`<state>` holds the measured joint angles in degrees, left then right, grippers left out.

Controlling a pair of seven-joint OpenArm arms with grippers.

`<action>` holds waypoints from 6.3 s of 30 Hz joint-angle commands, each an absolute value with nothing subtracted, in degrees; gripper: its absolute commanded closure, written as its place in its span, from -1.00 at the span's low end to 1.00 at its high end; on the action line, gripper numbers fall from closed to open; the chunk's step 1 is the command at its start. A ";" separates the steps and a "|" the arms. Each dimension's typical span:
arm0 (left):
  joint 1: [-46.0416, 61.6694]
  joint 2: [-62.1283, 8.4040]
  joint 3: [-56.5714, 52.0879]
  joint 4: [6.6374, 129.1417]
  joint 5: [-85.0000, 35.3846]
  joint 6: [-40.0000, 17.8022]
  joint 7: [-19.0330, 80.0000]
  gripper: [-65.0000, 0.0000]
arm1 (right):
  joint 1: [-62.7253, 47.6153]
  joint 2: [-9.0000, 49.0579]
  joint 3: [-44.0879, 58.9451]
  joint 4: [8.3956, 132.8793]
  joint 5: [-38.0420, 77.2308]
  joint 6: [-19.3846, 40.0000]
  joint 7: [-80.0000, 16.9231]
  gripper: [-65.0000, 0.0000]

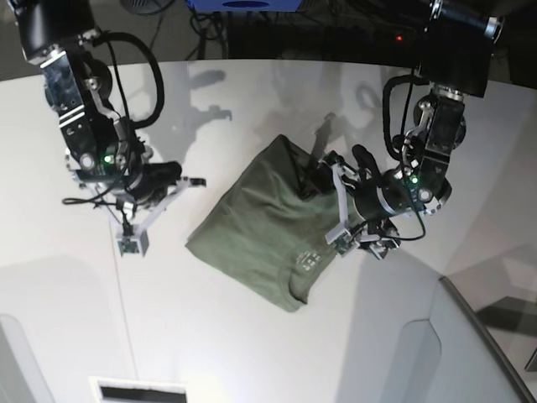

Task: Layout the t-shirt on the table in an organized manner, then fold the t-shirt properly
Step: 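Rotate the shirt with the left gripper while the right gripper releases, then push the shirt corner with the right gripper to straighten it, then grasp the shirt's side edge with the left gripper and tuck it under, then hold the shirt's collar edge with both grippers and square it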

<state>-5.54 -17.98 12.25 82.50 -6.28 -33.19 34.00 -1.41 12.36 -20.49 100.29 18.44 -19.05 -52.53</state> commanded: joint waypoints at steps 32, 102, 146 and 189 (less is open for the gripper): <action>19.47 -25.71 -10.33 81.71 -6.81 -33.63 33.89 -0.91 | 24.48 -1.19 -20.53 52.79 18.42 7.08 -33.71 0.97; -16.75 -7.25 11.91 47.25 -7.25 -27.65 14.81 -0.91 | 3.82 9.10 -5.41 73.89 18.15 -5.14 -44.35 0.98; -16.75 -9.45 7.87 74.68 -7.43 -27.65 28.35 -0.91 | -7.78 6.73 -5.76 92.35 18.24 -5.14 -48.75 0.98; 6.02 -13.23 12.00 80.31 -7.34 -27.65 28.00 -0.91 | -3.12 8.31 -12.88 84.18 18.15 -1.10 -40.48 0.98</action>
<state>6.52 -12.88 12.21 78.94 -6.83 -27.42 29.47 -4.03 8.05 -13.13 82.94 17.85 -1.08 -41.52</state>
